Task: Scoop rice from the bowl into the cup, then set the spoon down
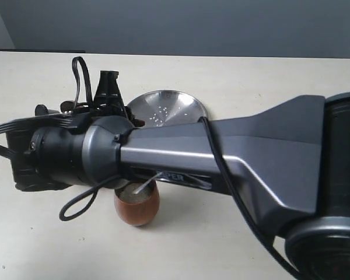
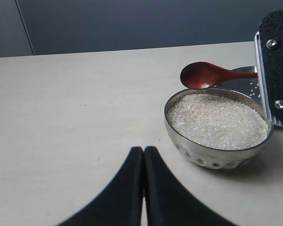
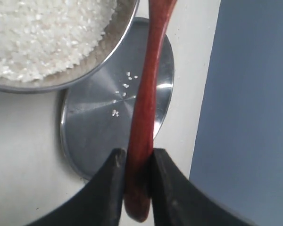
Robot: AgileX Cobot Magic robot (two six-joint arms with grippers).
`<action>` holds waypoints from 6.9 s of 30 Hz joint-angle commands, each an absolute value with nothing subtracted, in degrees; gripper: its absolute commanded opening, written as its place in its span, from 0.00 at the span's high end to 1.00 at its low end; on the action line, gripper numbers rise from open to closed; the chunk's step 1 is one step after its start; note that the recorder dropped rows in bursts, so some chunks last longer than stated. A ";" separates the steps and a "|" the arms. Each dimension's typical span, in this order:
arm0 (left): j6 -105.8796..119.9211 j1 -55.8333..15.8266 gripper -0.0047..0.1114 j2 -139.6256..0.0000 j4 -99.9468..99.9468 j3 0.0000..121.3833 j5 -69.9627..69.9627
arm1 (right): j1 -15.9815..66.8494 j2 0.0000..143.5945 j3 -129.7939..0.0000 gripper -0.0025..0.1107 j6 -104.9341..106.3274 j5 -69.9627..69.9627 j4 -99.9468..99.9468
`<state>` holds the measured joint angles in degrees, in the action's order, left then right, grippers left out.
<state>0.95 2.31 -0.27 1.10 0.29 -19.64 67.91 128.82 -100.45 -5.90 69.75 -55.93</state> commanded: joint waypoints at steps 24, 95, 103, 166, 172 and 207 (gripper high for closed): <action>0.69 2.44 0.96 0.00 1.20 0.00 -19.14 | 61.77 121.72 -100.83 0.98 14.52 69.96 -39.32; 0.69 2.44 0.96 0.00 1.20 0.00 -19.14 | 57.10 122.89 -97.04 0.98 16.31 69.96 -26.02; 0.69 2.44 0.96 0.00 1.20 0.00 -19.14 | 57.10 122.89 -97.04 0.98 16.31 69.96 -23.85; 0.69 2.44 0.96 0.00 1.20 0.00 -19.14 | 63.10 129.50 -105.29 0.98 7.97 69.96 -38.10; 0.69 2.44 0.96 0.00 1.20 0.00 -19.14 | 62.98 129.50 -105.29 0.98 4.45 69.96 -40.78; 0.69 2.44 0.96 0.00 1.20 0.00 -19.14 | 35.32 103.01 -58.28 0.98 -4.14 55.50 -4.01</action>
